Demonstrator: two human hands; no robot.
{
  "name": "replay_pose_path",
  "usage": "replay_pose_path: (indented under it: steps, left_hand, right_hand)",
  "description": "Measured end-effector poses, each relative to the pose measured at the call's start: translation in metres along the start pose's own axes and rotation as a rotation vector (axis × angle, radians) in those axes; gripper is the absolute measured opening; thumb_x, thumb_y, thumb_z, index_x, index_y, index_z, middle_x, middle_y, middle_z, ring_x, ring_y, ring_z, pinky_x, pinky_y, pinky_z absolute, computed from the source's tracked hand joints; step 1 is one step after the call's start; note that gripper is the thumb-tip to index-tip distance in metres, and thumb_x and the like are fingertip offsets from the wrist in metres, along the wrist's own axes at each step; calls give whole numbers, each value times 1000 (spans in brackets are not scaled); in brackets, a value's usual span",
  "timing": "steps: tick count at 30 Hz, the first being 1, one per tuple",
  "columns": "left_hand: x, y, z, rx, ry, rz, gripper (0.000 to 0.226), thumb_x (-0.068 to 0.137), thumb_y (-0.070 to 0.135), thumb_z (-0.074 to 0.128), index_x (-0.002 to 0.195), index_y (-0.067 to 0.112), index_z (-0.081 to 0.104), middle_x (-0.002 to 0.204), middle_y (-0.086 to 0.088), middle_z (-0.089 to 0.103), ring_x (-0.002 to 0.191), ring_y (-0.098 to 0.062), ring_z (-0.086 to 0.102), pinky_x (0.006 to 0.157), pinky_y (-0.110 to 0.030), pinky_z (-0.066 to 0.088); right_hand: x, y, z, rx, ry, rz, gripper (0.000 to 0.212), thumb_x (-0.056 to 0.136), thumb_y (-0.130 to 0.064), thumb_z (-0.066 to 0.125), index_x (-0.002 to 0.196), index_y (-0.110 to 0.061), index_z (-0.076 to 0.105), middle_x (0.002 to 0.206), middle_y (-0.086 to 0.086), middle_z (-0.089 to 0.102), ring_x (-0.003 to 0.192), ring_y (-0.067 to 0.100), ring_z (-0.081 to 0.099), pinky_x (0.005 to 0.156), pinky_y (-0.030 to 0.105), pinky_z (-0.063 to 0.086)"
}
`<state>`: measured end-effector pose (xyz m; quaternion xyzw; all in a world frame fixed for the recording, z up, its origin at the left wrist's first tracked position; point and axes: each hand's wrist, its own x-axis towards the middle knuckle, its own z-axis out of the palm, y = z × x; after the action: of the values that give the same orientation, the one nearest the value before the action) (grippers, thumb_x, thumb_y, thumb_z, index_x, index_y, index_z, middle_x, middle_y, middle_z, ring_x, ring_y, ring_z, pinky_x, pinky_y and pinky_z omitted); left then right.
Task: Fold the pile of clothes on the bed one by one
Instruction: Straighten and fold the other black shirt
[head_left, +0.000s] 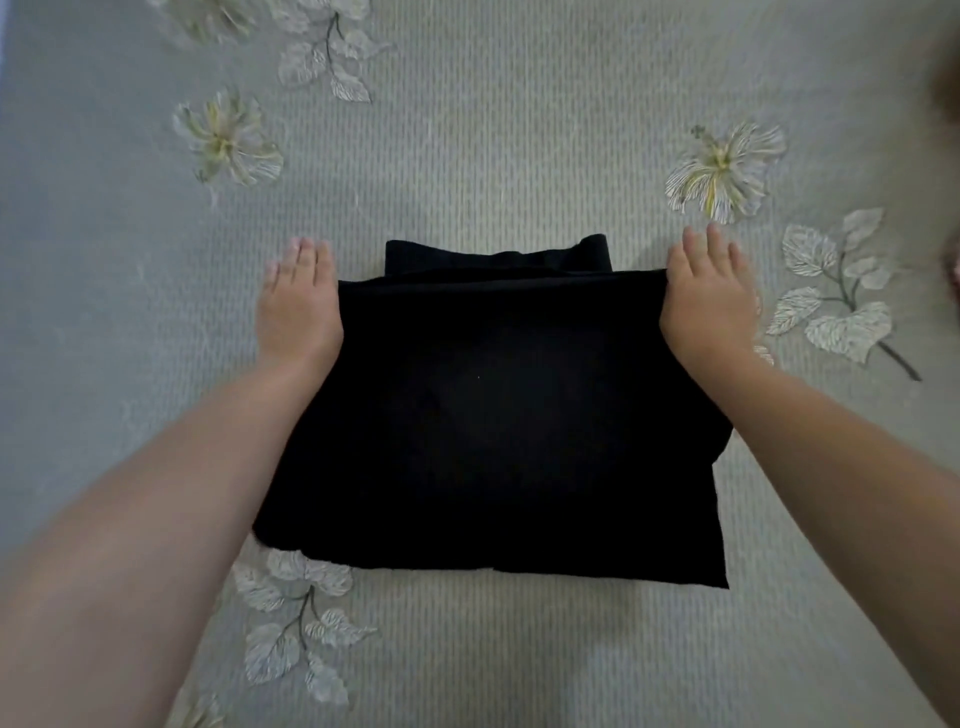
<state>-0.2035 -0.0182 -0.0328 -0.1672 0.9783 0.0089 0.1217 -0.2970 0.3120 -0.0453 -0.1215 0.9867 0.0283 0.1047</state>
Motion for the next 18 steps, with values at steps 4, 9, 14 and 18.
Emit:
replay_pose_path:
  steps: [4, 9, 14, 18]
  left_hand:
    - [30, 0, 10, 0, -67, -32, 57, 90, -7, 32, 143, -4, 13, 151, -21, 14, 142, -30, 8, 114, -39, 0]
    - [29, 7, 12, -289, 194, -186, 54, 90, 5, 42, 141, -2, 25, 147, -20, 27, 138, -32, 23, 114, -42, 13]
    - [-43, 10, 26, -389, 355, 33, 44, 86, 3, 46, 127, -13, 43, 134, -32, 40, 128, -46, 34, 106, -49, 22]
    - [-123, 5, 55, -220, 39, 52, 52, 87, 27, 34, 124, -6, 51, 133, -31, 43, 126, -48, 36, 101, -60, 22]
  right_hand:
    - [23, -10, 9, 23, -50, 67, 51, 93, 1, 29, 143, 0, 20, 154, 15, 13, 142, 32, -2, 114, 43, -5]
    - [30, -26, 5, 207, -2, 309, 58, 92, -1, 32, 146, -5, 11, 155, 15, 3, 142, 32, -5, 114, 48, 0]
    - [-45, -50, 6, 326, 291, -41, 48, 85, -16, 43, 129, 4, 46, 140, 31, 34, 130, 52, 26, 103, 61, 17]
    - [-123, -70, 32, 94, 14, -333, 48, 84, -35, 38, 121, -13, 60, 132, 18, 51, 121, 41, 47, 94, 63, 32]
